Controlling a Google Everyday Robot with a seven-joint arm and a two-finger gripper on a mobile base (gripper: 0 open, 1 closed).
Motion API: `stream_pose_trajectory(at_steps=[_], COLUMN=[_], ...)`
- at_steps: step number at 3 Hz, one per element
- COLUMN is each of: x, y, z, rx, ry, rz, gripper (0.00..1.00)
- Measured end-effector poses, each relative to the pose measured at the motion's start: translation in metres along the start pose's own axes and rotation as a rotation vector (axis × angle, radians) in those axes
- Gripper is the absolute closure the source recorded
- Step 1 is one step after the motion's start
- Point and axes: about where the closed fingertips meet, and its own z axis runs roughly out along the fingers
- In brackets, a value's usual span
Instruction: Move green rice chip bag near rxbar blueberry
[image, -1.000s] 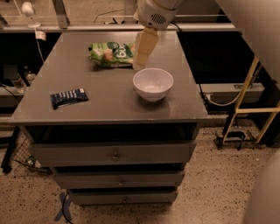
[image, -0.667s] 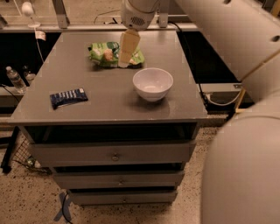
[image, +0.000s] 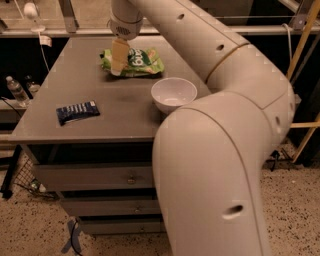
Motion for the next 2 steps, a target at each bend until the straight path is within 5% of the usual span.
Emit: stream_pose_trajectory(at_steps=[2], x=[-0.034], y=[-0.004], z=[0.049], rx=[-0.021], ry=[-0.005], rz=[0.009], gripper=[0.0])
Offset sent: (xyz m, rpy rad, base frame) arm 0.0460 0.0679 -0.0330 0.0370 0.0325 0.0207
